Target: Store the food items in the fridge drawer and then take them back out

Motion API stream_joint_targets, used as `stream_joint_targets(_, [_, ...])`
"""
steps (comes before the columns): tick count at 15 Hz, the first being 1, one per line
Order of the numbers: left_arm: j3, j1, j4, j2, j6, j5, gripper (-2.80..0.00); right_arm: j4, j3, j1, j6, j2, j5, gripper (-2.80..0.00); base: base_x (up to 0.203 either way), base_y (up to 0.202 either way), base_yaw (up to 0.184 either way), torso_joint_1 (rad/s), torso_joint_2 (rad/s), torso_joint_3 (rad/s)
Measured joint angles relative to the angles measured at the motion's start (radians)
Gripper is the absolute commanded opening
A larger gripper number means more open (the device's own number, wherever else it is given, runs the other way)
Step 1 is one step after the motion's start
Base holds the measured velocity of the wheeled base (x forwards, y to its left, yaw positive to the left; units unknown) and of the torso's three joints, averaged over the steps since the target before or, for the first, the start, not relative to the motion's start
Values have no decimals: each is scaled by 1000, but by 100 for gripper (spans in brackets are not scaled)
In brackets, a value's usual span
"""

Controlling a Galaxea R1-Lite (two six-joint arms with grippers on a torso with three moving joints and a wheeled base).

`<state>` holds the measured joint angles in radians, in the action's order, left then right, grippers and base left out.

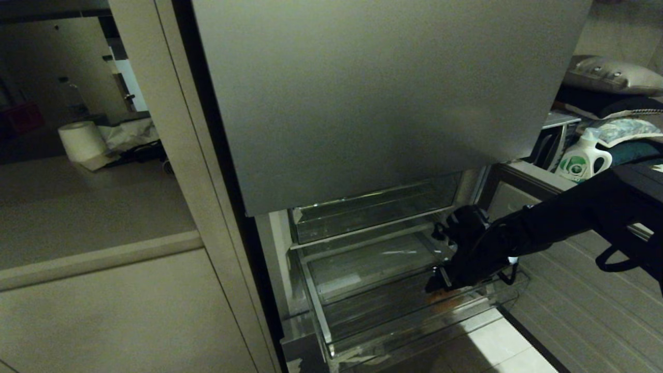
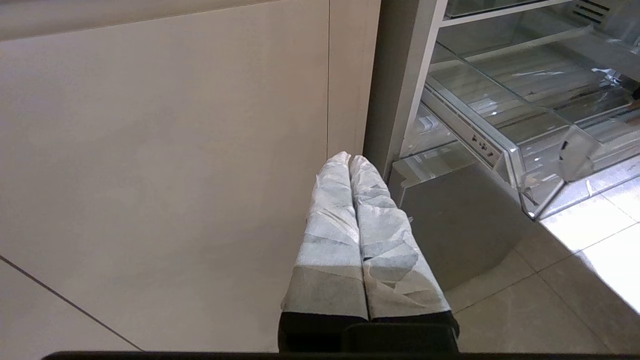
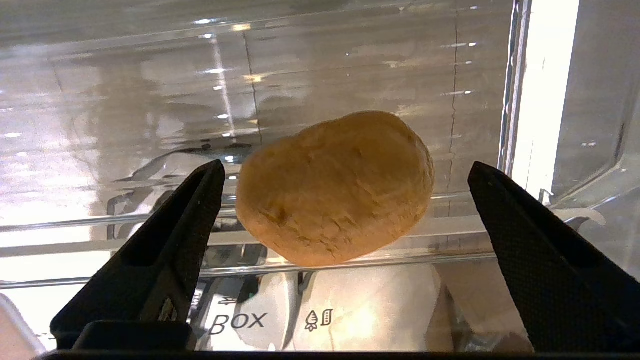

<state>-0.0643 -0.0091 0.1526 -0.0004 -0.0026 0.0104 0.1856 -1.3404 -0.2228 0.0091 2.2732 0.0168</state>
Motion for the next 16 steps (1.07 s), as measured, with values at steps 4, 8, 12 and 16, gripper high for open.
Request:
stream_joint_targets(4, [0,0,0,0,0,0,-280,82,-78,0,4,32,4,0,0,0,0,0,0,0])
stream_joint_targets(8, [0,0,0,0,0,0,-280,89,-119,-1,2,62,1,0,0,0,0,0,0,0])
stream_joint_targets(12, [0,0,0,0,0,0,-280,150,-141,-1,13,69,0,0,0,0,0,0,0,0])
stream_joint_targets(16, [0,0,0,0,0,0,-280,153,-147,-2,19,77,-3,0,0,0,0,0,0,0])
